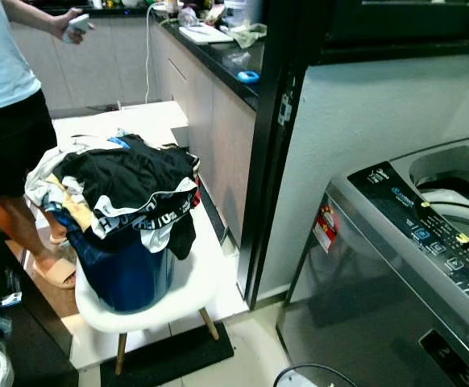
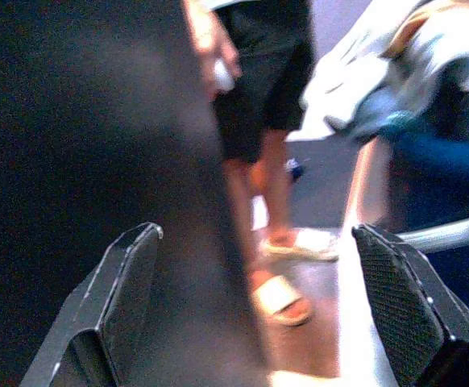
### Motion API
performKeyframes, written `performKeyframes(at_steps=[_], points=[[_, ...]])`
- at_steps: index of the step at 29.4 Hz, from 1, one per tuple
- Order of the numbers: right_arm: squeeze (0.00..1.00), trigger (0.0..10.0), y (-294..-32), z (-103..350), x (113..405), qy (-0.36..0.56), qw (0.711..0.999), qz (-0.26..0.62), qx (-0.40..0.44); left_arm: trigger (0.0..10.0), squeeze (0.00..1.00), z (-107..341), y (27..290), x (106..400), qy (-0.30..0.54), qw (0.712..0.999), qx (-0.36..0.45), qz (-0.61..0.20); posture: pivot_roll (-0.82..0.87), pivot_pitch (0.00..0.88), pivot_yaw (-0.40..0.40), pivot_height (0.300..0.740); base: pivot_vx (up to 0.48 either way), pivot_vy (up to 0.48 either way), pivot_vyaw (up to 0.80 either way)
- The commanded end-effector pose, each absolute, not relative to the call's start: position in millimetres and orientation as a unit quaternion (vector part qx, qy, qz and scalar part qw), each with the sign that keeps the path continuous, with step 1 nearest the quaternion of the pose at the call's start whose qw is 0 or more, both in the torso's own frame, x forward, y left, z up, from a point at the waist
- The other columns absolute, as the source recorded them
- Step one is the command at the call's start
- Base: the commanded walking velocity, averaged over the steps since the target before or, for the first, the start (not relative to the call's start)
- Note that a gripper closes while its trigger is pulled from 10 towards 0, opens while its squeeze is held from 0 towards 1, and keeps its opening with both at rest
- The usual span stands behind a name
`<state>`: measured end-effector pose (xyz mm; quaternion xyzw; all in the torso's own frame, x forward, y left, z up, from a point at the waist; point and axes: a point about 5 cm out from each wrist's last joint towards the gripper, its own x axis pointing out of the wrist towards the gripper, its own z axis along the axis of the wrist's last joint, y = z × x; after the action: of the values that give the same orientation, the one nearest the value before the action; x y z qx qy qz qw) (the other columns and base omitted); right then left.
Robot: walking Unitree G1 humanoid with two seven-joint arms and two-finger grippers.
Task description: Clothes washing
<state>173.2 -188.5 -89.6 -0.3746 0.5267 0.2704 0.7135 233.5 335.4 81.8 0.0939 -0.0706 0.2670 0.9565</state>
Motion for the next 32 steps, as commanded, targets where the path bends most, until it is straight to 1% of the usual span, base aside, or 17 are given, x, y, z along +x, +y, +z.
performKeyframes(at_steps=[1, 2, 3, 5, 7, 8, 9, 11, 12, 13, 14, 16, 17, 22, 26, 28, 32], points=[[0.0, 10.0, -190, -89, 175, 0.524, 0.714, 0.267, -0.379, 10.0, 0.0, 79, 319, 241, -0.07, 0.972, 0.078, 0.209, 0.05, 0.0, -0.065, 0.74, 0.0, 0.0, 0.0], [0.0, 10.0, -191, -89, 174, 0.525, 0.714, 0.266, -0.38, 10.0, 0.0, 76, 306, 246, -0.067, 0.982, 0.076, 0.16, 0.04, 0.0, -0.064, 0.74, 0.0, 0.0, 0.0], [0.0, 10.0, -191, -89, 174, 0.525, 0.714, 0.266, -0.38, 10.0, 0.0, 76, 306, 246, -0.067, 0.982, 0.076, 0.16, 0.04, 0.0, -0.064, 0.74, 0.0, 0.0, 0.0], [0.0, 10.0, -193, -90, 172, 0.528, 0.713, 0.263, -0.379, 10.0, 0.0, 68, 270, 252, -0.058, 0.996, 0.058, 0.047, 0.04, 0.0, -0.061, 0.74, 0.0, 0.0, 0.0], [0.0, 10.0, -195, -90, 170, 0.531, 0.712, 0.26, -0.379, 10.0, 0.0, 73, 237, 253, -0.072, 0.996, 0.03, -0.05, 0.04, 0.0, -0.061, 0.74, 0.0, 0.0, 0.0], [0.0, 10.0, -197, -91, 168, 0.533, 0.71, 0.26, -0.379, 10.0, 0.0, 85, 222, 255, -0.095, 0.991, 0.008, -0.091, 0.04, 0.0, -0.061, 0.74, 0.0, 0.0, 0.0], [0.0, 10.0, -197, -91, 168, 0.533, 0.71, 0.26, -0.379, 10.0, 0.0, 85, 222, 255, -0.095, 0.991, 0.008, -0.091, 0.04, 0.0, -0.061, 0.74, 0.0, 0.0, 0.0], [0.0, 10.0, -199, -92, 164, 0.538, 0.706, 0.26, -0.38, 10.0, 0.0, 109, 207, 258, -0.134, 0.982, -0.02, -0.131, 0.04, 0.0, -0.066, 0.74, 0.0, 0.0, 0.0], [0.0, 10.0, -199, -92, 164, 0.538, 0.706, 0.26, -0.38, 10.0, 0.0, 109, 207, 258, -0.134, 0.982, -0.02, -0.131, 0.04, 0.0, -0.066, 0.74, 0.0, 0.0, 0.0], [0.0, 10.0, -200, -93, 162, 0.54, 0.704, 0.26, -0.381, 10.0, 0.0, 137, 205, 261, -0.178, 0.975, -0.039, -0.129, 0.04, 0.0, -0.066, 0.74, 0.0, 0.0, 0.0], [0.0, 10.0, -200, -93, 162, 0.54, 0.704, 0.26, -0.381, 10.0, 0.0, 137, 205, 261, -0.178, 0.975, -0.039, -0.129, 0.04, 0.0, -0.066, 0.74, 0.0, 0.0, 0.0], [0.0, 10.0, -200, -93, 161, 0.542, 0.703, 0.259, -0.381, 10.0, 0.0, 155, 208, 263, -0.203, 0.972, -0.051, -0.11, 0.04, 0.0, -0.066, 0.74, 0.0, 0.0, 0.0], [0.0, 10.0, -201, -93, 161, 0.542, 0.703, 0.258, -0.381, 10.0, 0.0, 161, 216, 264, -0.21, 0.973, -0.048, -0.08, 0.04, 0.0, -0.066, 0.74, 0.0, 0.0, 0.0], [0.0, 10.0, -201, -93, 160, 0.543, 0.704, 0.255, -0.381, 10.0, 0.0, 170, 232, 265, -0.214, 0.976, -0.04, -0.024, 0.05, 0.0, -0.061, 0.74, 0.0, 0.0, 0.0], [0.0, 10.0, -202, -94, 158, 0.545, 0.702, 0.253, -0.382, 10.0, 0.0, 171, 296, 254, -0.175, 0.971, 0.057, 0.152, 0.06, 0.0, -0.064, 0.74, 0.0, 0.0, 0.0], [0.0, 10.0, -202, -95, 157, 0.546, 0.702, 0.253, -0.382, 10.0, 0.0, 170, 311, 250, -0.15, 0.968, 0.083, 0.182, 0.07, 0.0, -0.072, 0.74, 0.0, 0.0, 0.0], [0.0, 10.0, -203, -96, 155, 0.549, 0.7, 0.251, -0.381, 10.0, 0.0, 169, 319, 251, -0.126, 0.968, 0.085, 0.198, 0.07, 0.0, -0.071, 0.74, 0.0, 0.0, 0.0]])
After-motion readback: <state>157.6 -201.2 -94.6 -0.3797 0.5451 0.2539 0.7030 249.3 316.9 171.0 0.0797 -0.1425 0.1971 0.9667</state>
